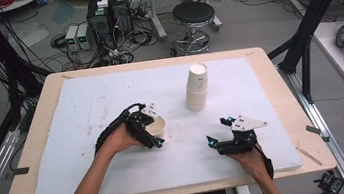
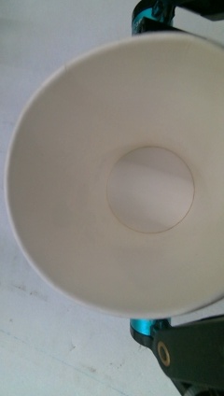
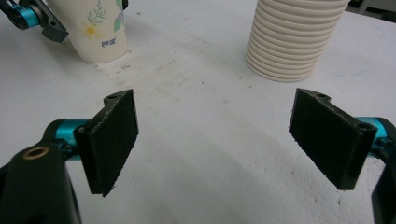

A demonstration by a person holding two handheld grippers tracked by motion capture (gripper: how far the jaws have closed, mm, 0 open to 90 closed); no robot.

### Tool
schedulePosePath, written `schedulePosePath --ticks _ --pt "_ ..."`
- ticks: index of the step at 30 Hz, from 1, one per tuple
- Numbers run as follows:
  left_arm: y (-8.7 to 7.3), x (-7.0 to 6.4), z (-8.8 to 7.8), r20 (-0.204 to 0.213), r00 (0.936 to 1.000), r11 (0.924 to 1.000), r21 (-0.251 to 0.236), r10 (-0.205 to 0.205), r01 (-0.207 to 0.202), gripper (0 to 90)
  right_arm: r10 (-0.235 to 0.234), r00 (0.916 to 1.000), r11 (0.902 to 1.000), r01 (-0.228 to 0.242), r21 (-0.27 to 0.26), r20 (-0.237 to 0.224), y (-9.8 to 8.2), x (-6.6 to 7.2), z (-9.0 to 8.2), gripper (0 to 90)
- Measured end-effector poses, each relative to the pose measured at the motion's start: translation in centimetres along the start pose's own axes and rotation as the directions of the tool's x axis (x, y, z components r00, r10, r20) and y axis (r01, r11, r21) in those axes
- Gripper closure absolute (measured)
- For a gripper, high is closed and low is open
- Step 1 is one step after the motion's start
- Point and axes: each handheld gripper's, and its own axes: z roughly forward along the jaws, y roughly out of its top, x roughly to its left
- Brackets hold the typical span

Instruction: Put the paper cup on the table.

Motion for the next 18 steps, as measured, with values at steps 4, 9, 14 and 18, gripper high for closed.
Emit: schedulePosePath --ticks 4,9,14,18 --pt "-0.6 0.1 0.1 0.002 0.9998 0.9998 -0.012 -0.018 0.019 17.0 0.001 1.0000 1.0000 -0.001 0.000 -0.001 0.0 0.0 0.0 15.8" --pt "-0.6 0.1 -0.6 -0.004 0.9997 0.9990 -0.040 -0.023 0.023 17.0 0.001 1.0000 1.0000 -0.001 -0.001 -0.002 0.0 0.0 0.0 15.9" --pt "-1.3 0.2 -1.2 -0.013 0.9991 0.9986 -0.034 -0.041 0.040 17.0 0.001 1.0000 1.0000 -0.001 -0.001 0.000 0.0 0.0 0.0 15.9" --pt "-2.8 0.0 -1.9 -0.031 0.9978 0.9973 -0.045 -0.059 0.057 17.0 0.001 1.0000 1.0000 -0.001 -0.001 0.000 0.0 0.0 -0.1 15.9"
